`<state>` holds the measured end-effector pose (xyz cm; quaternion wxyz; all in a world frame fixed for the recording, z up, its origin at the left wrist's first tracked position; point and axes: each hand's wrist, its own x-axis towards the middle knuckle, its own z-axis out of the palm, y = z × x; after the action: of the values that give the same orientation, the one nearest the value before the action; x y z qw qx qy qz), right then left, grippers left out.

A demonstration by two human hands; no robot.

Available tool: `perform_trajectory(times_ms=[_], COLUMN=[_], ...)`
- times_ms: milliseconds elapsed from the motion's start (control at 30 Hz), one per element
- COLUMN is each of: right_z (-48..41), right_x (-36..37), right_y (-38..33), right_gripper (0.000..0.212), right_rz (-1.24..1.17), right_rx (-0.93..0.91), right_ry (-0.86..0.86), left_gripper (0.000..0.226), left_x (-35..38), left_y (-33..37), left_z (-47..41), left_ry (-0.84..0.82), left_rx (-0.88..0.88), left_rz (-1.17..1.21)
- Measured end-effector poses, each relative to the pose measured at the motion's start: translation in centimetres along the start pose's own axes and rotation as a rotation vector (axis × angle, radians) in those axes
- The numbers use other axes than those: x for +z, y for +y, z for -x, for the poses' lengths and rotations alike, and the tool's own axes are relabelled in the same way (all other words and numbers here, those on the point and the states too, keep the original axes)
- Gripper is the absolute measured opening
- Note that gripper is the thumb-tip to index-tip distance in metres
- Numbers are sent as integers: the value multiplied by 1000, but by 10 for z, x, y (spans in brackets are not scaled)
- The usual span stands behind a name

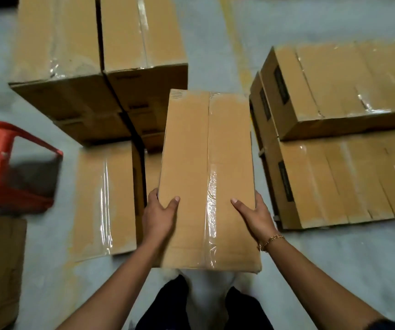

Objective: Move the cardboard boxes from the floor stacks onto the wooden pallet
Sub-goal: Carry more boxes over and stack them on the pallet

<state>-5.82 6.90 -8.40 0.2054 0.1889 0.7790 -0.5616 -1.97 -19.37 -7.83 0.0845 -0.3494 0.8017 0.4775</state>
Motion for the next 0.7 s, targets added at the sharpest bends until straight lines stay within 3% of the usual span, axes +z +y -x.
perform_trajectory(times_ms=[167,367,567,700], right_z=[47,87,105,104], right_x=[-92,-221,-336,-391], right_y=[4,39,78,94], right_gripper=[58,48,77,70], right_rz=[-54,-79,-62,-84], right_rx=[-56,-66,-6,8], right_ry=[85,187,247,247], left_gripper=[69,67,54,41], left_x=[40,136,226,272], left_y=[48,91,135,164], left_z=[62,134,192,216], left_ry=[-100,-194,-296,-355], left_rx=[91,150,178,146], left_rz=[-12,29,0,-30])
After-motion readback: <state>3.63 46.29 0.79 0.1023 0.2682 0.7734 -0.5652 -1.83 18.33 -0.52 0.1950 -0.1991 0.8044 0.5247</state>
